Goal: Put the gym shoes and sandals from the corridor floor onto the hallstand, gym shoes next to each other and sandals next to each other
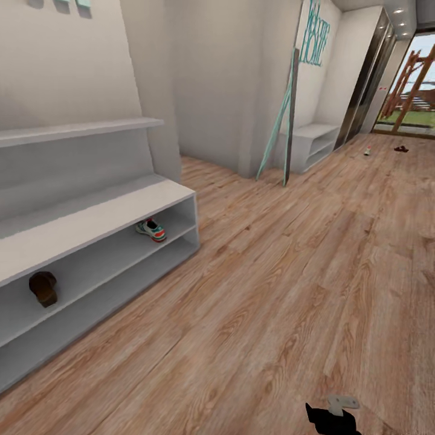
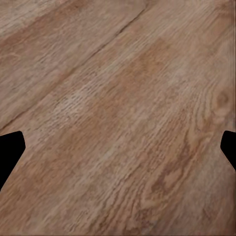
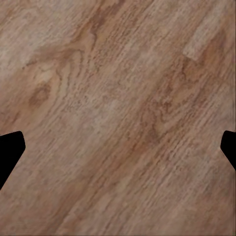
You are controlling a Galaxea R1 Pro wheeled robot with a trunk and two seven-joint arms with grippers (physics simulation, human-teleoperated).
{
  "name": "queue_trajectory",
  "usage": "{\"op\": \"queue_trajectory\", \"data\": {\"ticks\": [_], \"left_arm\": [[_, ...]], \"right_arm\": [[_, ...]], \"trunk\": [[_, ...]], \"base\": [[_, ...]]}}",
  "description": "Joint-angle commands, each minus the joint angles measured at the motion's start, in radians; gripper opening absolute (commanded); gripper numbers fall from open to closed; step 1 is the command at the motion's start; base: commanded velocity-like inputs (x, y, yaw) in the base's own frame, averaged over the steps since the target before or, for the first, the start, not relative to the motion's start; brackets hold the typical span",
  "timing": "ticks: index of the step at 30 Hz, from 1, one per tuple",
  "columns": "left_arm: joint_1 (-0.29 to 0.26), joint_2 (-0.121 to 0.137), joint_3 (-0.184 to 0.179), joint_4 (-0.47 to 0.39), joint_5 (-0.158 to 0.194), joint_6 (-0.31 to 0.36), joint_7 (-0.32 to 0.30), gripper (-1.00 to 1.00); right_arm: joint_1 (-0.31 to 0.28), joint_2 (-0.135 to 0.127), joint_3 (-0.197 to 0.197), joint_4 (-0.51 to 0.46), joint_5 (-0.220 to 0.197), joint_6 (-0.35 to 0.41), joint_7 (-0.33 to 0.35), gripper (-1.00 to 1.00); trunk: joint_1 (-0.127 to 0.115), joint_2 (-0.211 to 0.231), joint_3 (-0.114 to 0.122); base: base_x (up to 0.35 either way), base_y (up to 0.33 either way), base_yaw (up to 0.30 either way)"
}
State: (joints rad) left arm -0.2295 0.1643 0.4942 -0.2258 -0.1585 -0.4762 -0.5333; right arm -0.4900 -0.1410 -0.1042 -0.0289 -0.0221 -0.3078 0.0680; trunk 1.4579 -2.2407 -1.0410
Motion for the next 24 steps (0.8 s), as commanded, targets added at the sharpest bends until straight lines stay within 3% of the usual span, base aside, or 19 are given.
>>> {"op": "queue_trajectory", "data": {"ticks": [1, 24], "left_arm": [[-0.001, 0.0, 0.009, 0.0, -0.01, -0.005, -0.003, 1.0], [-0.001, 0.0, 0.008, 0.0, -0.01, -0.005, -0.003, 1.0]], "right_arm": [[-0.001, 0.0, -0.008, 0.001, -0.002, -0.004, 0.007, 1.0], [0.001, 0.001, -0.007, 0.001, -0.002, -0.004, 0.007, 1.0]], "trunk": [[0.0, 0.0, 0.0], [0.0, 0.0, 0.014]], "base": [[0.238, 0.0, -0.296], [0.328, 0.0, -0.294]]}}
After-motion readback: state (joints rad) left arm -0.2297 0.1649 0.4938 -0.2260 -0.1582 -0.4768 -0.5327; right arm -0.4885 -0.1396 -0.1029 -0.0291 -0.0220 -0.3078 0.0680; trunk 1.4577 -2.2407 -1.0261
